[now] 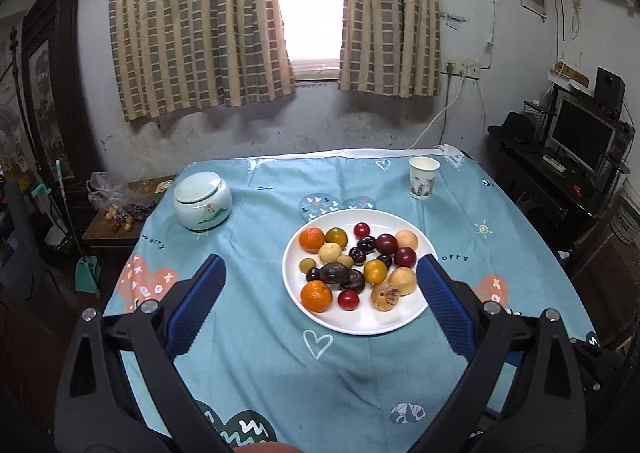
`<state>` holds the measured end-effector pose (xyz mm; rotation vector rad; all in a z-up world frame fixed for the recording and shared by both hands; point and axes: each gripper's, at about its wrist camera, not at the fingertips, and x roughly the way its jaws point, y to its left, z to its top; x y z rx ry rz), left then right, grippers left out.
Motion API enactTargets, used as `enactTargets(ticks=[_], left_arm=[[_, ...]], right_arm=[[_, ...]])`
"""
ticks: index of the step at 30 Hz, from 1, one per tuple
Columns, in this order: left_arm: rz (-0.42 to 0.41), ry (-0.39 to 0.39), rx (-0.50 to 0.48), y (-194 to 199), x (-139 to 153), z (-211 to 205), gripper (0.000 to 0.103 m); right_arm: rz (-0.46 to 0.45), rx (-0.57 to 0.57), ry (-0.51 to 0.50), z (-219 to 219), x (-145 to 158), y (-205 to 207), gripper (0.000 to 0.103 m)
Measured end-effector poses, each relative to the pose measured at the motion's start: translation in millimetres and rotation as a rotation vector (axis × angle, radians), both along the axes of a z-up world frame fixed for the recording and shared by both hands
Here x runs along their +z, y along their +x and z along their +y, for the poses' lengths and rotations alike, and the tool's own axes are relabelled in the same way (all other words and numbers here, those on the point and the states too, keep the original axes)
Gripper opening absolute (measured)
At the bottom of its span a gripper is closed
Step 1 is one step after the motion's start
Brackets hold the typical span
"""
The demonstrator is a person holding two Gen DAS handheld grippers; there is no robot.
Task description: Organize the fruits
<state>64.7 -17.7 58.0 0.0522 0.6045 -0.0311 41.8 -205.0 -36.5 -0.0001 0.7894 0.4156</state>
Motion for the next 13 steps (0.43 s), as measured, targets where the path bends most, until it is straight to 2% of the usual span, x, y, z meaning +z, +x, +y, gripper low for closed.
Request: enactTargets(ticks=[13], left_arm=[[0.068, -0.04, -0.003, -6.3, -6.1, 10.2, 0.098]], right_arm=[[-0.043, -0.029, -0.062, 6.4, 2.5, 0.3, 0.062]])
